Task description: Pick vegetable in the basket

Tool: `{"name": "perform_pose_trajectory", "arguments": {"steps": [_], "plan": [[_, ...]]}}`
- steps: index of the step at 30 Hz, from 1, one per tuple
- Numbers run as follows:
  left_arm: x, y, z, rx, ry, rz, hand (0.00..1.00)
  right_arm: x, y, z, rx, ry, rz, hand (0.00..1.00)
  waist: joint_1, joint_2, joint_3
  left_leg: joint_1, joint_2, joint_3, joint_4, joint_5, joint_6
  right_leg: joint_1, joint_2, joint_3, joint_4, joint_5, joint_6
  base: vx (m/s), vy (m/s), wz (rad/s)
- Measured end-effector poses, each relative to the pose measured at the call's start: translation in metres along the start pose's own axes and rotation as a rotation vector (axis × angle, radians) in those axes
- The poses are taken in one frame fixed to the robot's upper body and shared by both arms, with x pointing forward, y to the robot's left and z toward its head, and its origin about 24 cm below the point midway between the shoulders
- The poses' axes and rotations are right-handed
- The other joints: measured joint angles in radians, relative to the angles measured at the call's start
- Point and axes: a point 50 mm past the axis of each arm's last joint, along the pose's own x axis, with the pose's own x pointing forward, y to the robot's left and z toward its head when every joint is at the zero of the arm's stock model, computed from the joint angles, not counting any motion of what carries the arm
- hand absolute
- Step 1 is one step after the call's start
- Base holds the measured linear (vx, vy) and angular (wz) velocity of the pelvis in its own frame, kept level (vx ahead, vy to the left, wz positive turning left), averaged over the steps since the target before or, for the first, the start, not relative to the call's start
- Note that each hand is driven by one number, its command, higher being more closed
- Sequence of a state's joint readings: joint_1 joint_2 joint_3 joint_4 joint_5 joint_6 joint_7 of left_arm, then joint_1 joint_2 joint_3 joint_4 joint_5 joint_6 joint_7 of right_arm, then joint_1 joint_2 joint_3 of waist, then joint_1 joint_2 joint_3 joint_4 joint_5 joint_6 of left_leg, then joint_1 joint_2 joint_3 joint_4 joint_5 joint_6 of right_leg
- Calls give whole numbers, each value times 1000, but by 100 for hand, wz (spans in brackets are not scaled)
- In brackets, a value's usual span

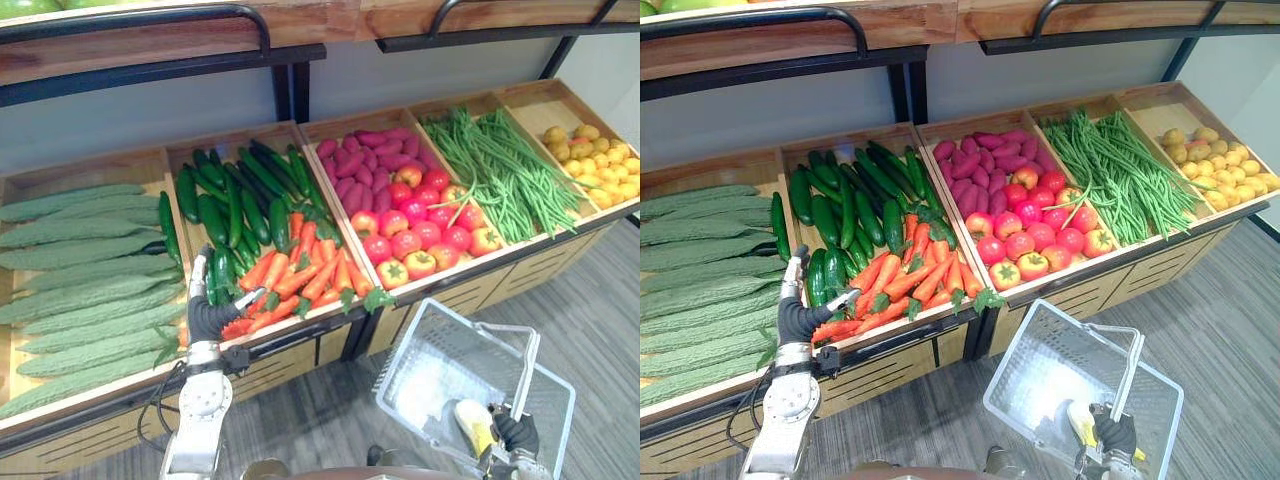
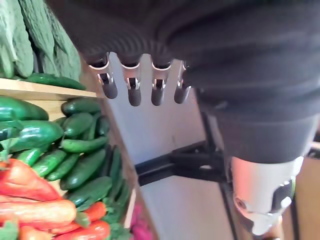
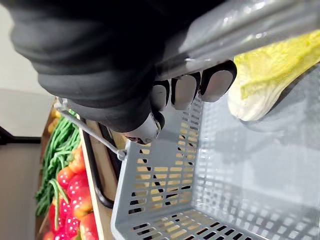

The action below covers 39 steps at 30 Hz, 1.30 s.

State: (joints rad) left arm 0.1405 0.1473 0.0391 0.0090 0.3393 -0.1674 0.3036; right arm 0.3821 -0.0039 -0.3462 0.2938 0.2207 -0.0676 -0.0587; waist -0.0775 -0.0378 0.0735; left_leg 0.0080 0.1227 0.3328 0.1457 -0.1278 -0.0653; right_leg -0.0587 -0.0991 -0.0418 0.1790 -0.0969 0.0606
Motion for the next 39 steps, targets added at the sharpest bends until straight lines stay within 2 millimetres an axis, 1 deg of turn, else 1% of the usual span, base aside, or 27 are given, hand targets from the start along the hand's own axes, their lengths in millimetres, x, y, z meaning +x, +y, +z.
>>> {"name": "perform_pose_trajectory", "arguments": {"steps": [2,4,8,9,11,13,14,16,18,19,21,22,23,26,28,32,35,37,39], "plan": [[8,-1,-5,67,15,-14,0,2,0,3,-7,-9,12,100,-7,0,0,10,-3,0,-26,14,-1,0,4,13,-4,2,-1,3,-6,2],[17,-2,-11,156,27,-54,0,6,4,9,-17,-29,34,100,-20,-5,3,20,-4,-1,-54,29,-5,0,8,21,-7,3,-3,-1,-8,2],[32,-11,-13,258,19,-126,0,10,6,16,-48,-52,63,100,-27,-13,4,24,-9,1,-98,59,-7,-22,12,25,-9,7,-9,0,0,0],[37,-15,-14,292,17,-148,0,13,8,20,-56,-65,73,100,-34,-14,6,20,-11,2,-114,72,-6,-37,13,29,-9,13,-13,0,0,0],[46,-16,-17,348,22,-160,0,17,14,27,-52,-89,91,100,-51,-22,21,12,-12,9,-127,85,-6,-54,16,39,-9,22,-12,-52,-7,-12],[58,-18,-14,391,12,-172,0,20,20,32,-46,-109,104,100,-59,-33,41,-7,-13,20,-132,96,-3,-79,18,50,-15,37,-12,-111,-8,-18],[66,-18,-11,408,2,-173,0,23,23,37,-41,-123,112,100,-72,-37,53,-28,-13,23,-132,102,-1,-96,19,56,-30,54,-11,-120,-3,-18],[81,-19,-2,429,-19,-163,0,27,29,46,-34,-157,125,100,-78,-42,93,-53,-17,38,-132,109,4,-122,19,79,-51,81,-6,-103,8,-23],[91,-23,7,441,-42,-169,0,28,30,50,-35,-167,127,100,-79,-44,123,-64,-18,45,-130,110,6,-128,19,88,-65,95,-2,-67,10,-14],[93,-24,9,447,-51,-173,100,28,30,50,-34,-169,128,100,-79,-43,124,-72,-18,50,-129,110,6,-140,19,93,-64,97,-2,-53,7,-18],[102,-24,15,461,-65,-169,100,30,34,52,-34,-176,138,100,-82,-43,140,-87,-18,56,-127,112,8,-157,20,100,-66,105,-3,-20,-4,-11],[108,-22,19,477,-78,-155,100,30,37,54,-37,-180,151,100,-96,-45,154,-88,-17,56,-125,112,8,-157,20,100,-67,106,-5,0,0,0],[111,-20,22,482,-87,-146,100,30,38,54,-38,-182,155,100,-101,-45,160,-89,-17,55,-125,112,8,-158,20,100,-67,107,-6,0,0,0],[129,-9,38,505,-127,-108,100,30,39,60,-24,-206,158,100,-103,-45,174,-102,-18,56,-121,112,8,-169,19,103,-70,111,-7,-1,0,-1],[134,-5,43,514,-137,-95,100,30,41,67,-8,-234,166,100,-104,-47,184,-107,-18,59,-120,112,8,-176,19,109,-72,116,-8,-2,3,-6],[135,-5,44,513,-142,-97,100,29,45,78,13,-293,177,100,-106,-49,200,-108,-21,58,-115,111,8,-175,18,124,-79,123,-4,-7,5,-6],[133,-6,42,515,-136,-108,100,28,45,82,21,-315,181,100,-110,-49,208,-105,-21,55,-114,111,8,-171,17,124,-80,124,-3,0,0,0],[129,-7,39,512,-135,-111,100,28,45,82,21,-317,181,100,-110,-48,209,-103,-21,54,-115,111,8,-166,17,124,-84,125,-1,0,0,0],[120,-4,39,492,-156,-92,100,27,44,80,21,-310,179,100,-109,-43,213,-89,-20,52,-118,111,8,-146,17,123,-99,129,0,0,0,0]]}}
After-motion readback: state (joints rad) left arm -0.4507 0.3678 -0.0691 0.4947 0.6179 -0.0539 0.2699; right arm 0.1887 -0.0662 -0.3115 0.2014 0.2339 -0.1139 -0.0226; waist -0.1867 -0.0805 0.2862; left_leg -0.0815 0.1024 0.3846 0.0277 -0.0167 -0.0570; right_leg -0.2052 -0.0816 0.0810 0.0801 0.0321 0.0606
